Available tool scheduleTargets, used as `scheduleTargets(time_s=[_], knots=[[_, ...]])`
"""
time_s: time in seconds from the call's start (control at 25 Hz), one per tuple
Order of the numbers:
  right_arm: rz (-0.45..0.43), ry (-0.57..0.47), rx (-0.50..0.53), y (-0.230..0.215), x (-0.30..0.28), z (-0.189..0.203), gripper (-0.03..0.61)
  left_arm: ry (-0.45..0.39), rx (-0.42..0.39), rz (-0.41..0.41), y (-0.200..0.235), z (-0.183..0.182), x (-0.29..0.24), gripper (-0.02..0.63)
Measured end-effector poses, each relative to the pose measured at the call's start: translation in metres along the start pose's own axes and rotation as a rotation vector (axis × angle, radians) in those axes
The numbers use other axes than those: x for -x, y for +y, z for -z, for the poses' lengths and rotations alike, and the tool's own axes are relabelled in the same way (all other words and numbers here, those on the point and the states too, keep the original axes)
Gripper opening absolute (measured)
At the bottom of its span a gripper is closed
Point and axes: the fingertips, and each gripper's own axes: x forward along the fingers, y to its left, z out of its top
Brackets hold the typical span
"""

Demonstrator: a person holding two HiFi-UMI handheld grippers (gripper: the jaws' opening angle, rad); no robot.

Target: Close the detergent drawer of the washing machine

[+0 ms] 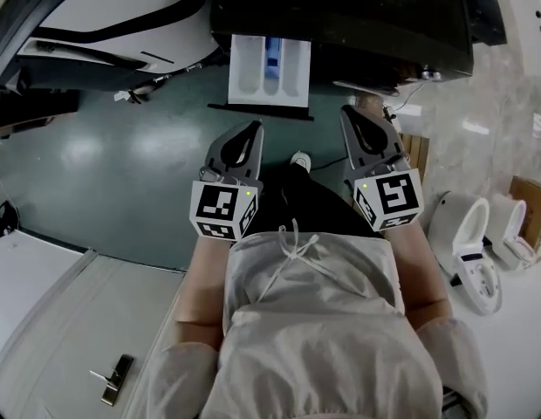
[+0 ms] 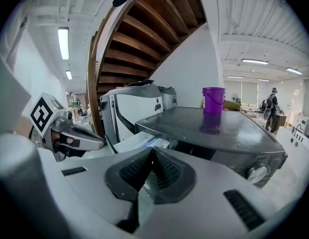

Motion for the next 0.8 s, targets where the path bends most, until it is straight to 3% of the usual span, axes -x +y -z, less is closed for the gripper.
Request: scheduleTargets(time_s=[0.44,0.8], knots=[[-0.019,0.046,-0.017,-0.004,-0.019,0.039,0.005,0.052,0.051,-0.075,0.018,0.044,-0.027,0.021],[-0.029,0.028,-0.034,-0.007,-0.023,0.031,0.005,0.056,0.134,-0.089,0.022,0.045,-0.031,0.021]])
